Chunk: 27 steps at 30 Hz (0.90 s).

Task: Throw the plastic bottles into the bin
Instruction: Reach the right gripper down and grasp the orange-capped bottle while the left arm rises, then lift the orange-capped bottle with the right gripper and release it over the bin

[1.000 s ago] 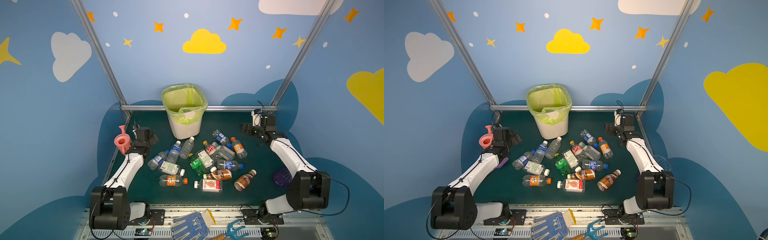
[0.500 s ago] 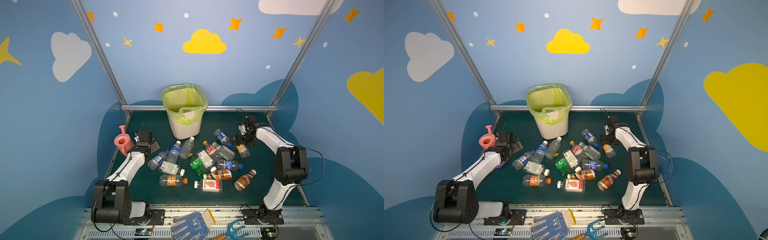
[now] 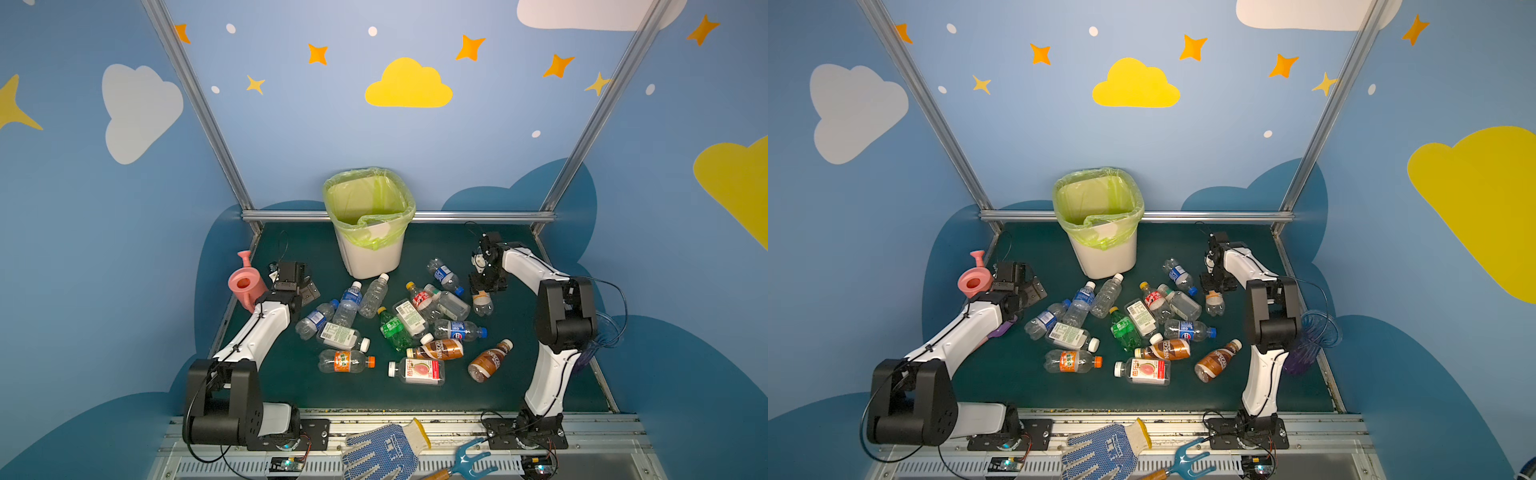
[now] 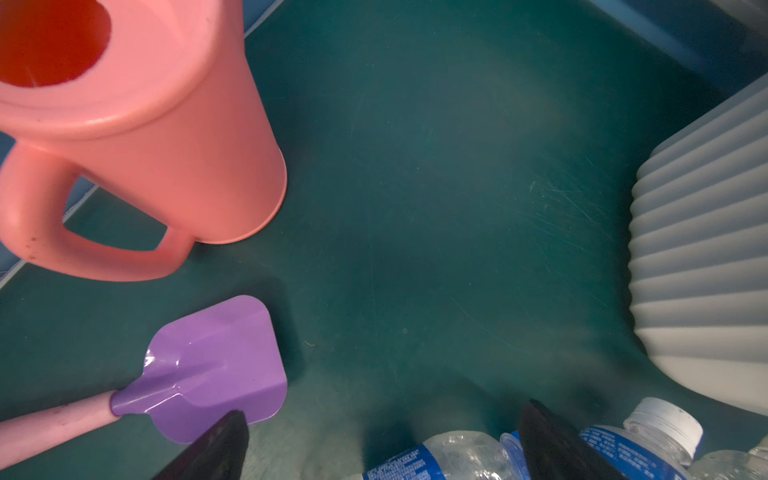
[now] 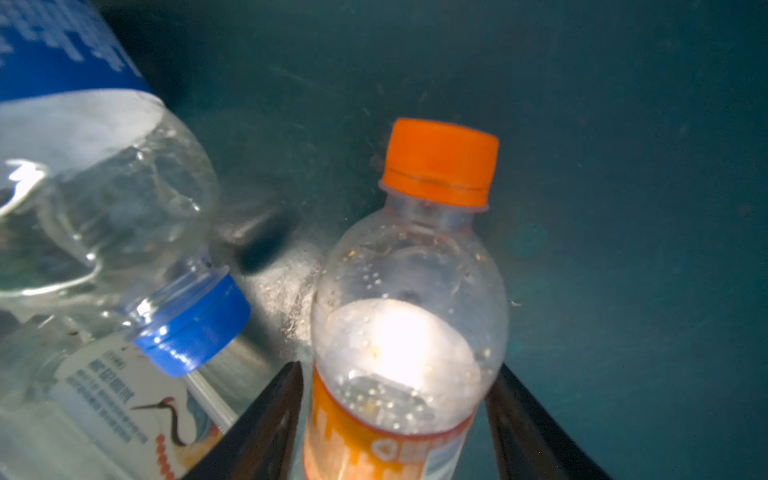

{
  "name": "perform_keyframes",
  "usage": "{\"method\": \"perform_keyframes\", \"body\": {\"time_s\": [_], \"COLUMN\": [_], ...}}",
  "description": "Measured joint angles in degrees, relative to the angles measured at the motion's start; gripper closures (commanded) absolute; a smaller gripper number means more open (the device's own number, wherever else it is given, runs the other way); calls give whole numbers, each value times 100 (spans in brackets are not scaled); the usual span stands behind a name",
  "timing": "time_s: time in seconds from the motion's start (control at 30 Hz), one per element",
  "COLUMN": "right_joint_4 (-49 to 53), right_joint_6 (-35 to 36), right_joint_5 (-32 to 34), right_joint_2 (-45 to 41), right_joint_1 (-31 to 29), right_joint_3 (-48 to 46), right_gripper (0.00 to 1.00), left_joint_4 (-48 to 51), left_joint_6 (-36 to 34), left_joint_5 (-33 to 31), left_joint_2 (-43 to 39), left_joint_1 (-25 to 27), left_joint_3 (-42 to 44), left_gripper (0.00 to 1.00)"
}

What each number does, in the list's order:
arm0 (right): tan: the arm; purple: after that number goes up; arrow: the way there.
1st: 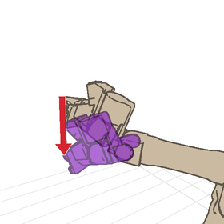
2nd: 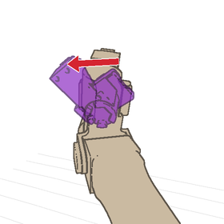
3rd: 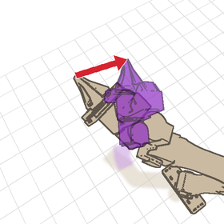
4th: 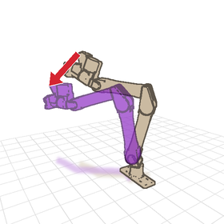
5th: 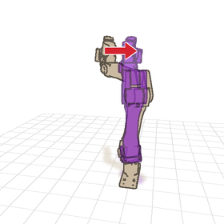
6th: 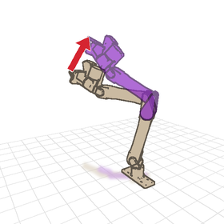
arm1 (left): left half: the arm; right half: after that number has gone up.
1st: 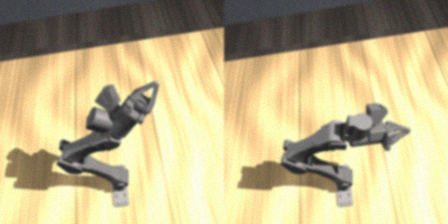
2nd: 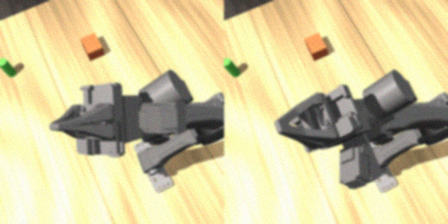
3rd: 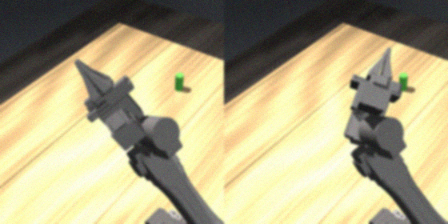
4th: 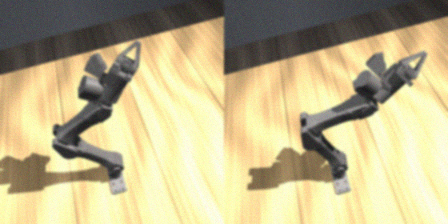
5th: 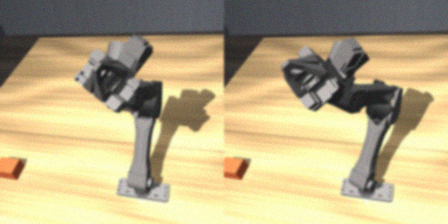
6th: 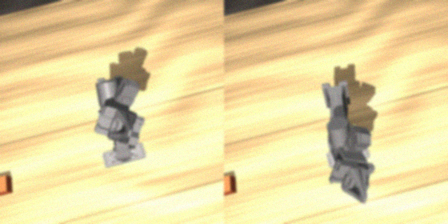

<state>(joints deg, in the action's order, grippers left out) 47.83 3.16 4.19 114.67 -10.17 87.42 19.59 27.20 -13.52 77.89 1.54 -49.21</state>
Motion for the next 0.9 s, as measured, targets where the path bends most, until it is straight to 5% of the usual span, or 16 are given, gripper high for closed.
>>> {"method": "perform_keyframes", "body": {"time_s": [0.4, 0.63, 0.9], "right_joint_4": [256, 352, 557], "right_joint_6": [24, 24, 26], "right_joint_5": [-22, -96, -234], "right_joint_2": [501, 671, 669], "right_joint_1": [0, 0, 37], "right_joint_3": [463, 752, 1204], "right_gripper": [30, 50, 53], "left_joint_4": [79, 85, 216], "left_joint_6": [-37, -35, -20], "left_joint_5": [24, 46, -11], "left_joint_2": [2, 2, 2], "left_joint_1": [-2, 0, 0], "left_joint_3": [-68, -68, -157], "left_gripper": [0, 0, 0]}}
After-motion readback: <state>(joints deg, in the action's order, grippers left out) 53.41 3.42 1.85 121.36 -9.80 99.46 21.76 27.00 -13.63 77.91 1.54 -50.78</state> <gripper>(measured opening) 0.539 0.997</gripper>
